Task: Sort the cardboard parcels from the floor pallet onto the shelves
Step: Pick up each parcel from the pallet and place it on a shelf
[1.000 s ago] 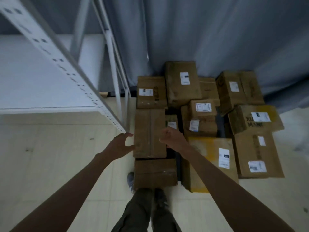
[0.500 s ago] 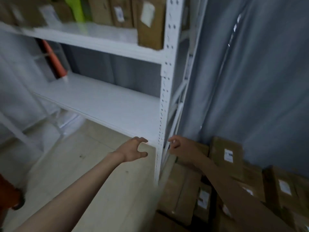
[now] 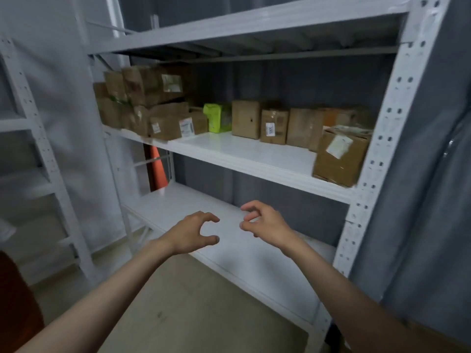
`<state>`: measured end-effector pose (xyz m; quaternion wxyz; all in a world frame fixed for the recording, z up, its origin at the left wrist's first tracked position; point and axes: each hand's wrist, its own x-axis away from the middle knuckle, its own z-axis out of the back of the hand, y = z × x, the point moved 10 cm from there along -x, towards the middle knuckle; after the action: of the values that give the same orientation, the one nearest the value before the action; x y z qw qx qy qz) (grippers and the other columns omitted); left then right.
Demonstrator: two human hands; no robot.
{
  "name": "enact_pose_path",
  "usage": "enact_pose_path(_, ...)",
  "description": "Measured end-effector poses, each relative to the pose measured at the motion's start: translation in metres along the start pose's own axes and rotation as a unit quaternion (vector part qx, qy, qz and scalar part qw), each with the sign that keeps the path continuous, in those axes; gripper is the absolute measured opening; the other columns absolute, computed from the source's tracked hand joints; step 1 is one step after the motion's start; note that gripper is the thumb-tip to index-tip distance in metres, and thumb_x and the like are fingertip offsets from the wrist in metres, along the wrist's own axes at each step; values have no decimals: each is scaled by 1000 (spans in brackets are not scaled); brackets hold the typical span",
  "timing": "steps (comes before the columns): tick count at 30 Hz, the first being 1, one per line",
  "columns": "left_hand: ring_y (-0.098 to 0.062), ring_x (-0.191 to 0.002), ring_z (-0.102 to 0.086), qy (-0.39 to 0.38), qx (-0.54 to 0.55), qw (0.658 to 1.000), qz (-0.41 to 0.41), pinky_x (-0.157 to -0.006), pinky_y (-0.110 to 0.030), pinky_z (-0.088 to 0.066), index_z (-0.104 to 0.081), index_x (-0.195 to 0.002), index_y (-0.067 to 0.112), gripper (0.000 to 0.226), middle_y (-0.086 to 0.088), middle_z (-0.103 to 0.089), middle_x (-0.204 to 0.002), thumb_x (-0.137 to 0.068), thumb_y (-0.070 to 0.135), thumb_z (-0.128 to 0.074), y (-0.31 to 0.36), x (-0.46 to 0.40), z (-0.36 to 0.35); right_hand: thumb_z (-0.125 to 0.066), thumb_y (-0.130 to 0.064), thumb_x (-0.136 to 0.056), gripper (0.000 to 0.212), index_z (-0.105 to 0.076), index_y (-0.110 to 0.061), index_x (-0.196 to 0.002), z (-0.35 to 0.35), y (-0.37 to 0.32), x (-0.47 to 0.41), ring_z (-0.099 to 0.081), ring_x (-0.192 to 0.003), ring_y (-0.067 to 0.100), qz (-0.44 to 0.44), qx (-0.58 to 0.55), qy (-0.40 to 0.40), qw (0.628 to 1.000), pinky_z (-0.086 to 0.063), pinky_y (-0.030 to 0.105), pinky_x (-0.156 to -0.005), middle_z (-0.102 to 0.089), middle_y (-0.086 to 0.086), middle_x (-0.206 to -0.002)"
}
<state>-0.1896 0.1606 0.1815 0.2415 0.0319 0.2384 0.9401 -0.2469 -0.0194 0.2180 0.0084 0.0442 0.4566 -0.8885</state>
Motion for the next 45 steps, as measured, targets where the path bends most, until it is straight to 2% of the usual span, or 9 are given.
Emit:
enact_pose_path(13, -16, -120, -52, 94, 52, 993, 42, -100, -31, -45, -49, -142, 27, 61, 0, -53, -142, -88, 39, -74, -131, -60, 110, -68, -23, -91, 39, -59, -25, -128, -87, -74, -140, -65, -95, 18, 35, -7, -9, 999, -57, 36, -89, -69, -1, -113)
enact_pose_path(18, -15, -111, -52, 161, 89, 981, 57, -90, -25, -43, -45, -145, 19, 68, -6, -52, -142, -88, 33, -76, -168, -112, 149, -67, -21, -91, 38, -59, -24, -128, -95, -89, -216, -64, -96, 14, 57, -13, -17, 998, -48, 21, -73, -70, 0, -112)
enact_pose_path(23, -24, -126, -53, 223, 62, 970, 69, -101, -35, -48, -44, -147, 19, 69, -6, -47, -146, -87, 32, -77, -196, -179, 204, -68, -21, -89, 31, -63, -27, -119, -92, -113, -314, -65, -89, 9, 87, -24, 12, 996, -45, 14, -59, -70, -6, -100)
enact_pose_path(27, -28, -130, -49, 260, 46, 961, 77, -109, -45, -45, -45, -148, 21, 71, -8, -42, -149, -85, 30, -78, -217, -237, 244, -69, -24, -87, 29, -64, -31, -114, -91, -128, -387, -62, -91, 8, 95, -43, 18, 994, -45, 17, -67, -67, -11, -97)
enact_pose_path(32, -29, -131, -48, 282, 3, 955, 96, -109, -35, -41, -42, -150, 16, 82, -10, -37, -150, -80, 26, -83, -242, -309, 286, -70, -19, -87, 34, -64, -23, -120, -104, -132, -458, -64, -100, 16, 89, -74, 12, 993, -42, 11, -66, -68, 0, -109)
enact_pose_path(37, -33, -146, -28, 262, -81, 953, 129, -119, -46, -32, -41, -151, 21, 83, -7, -26, -161, -81, 36, -81, -265, -366, 306, -69, -18, -88, 39, -60, -21, -126, -109, -125, -495, -63, -108, 21, 57, -111, 17, 992, -48, 27, -84, -63, 5, -120)
enact_pose_path(41, -34, -146, -24, 236, -121, 953, 150, -123, -49, -21, -50, -138, 19, 70, -10, -33, -155, -80, 46, -80, -273, -391, 305, -69, -20, -89, 37, -60, -20, -124, -104, -119, -509, -64, -108, 22, 27, -152, 26, 988, -43, 24, -77, -65, 6, -120)
enact_pose_path(43, -33, -132, -41, 251, -78, 955, 138, -115, -51, -34, -52, -121, 19, 59, -9, -50, -138, -78, 46, -81, -271, -395, 306, -70, -21, -89, 36, -60, -19, -123, -100, -117, -509, -64, -107, 22, 21, -162, 34, 986, -43, 25, -82, -67, 7, -118)
enact_pose_path(45, -32, -108, -57, 272, 19, 953, 131, -95, -49, -52, -50, -104, 19, 52, -7, -60, -116, -75, 44, -85, -271, -394, 305, -70, -21, -89, 35, -60, -17, -123, -93, -116, -505, -65, -106, 23, 19, -171, 47, 984, -46, 26, -84, -67, 8, -116)
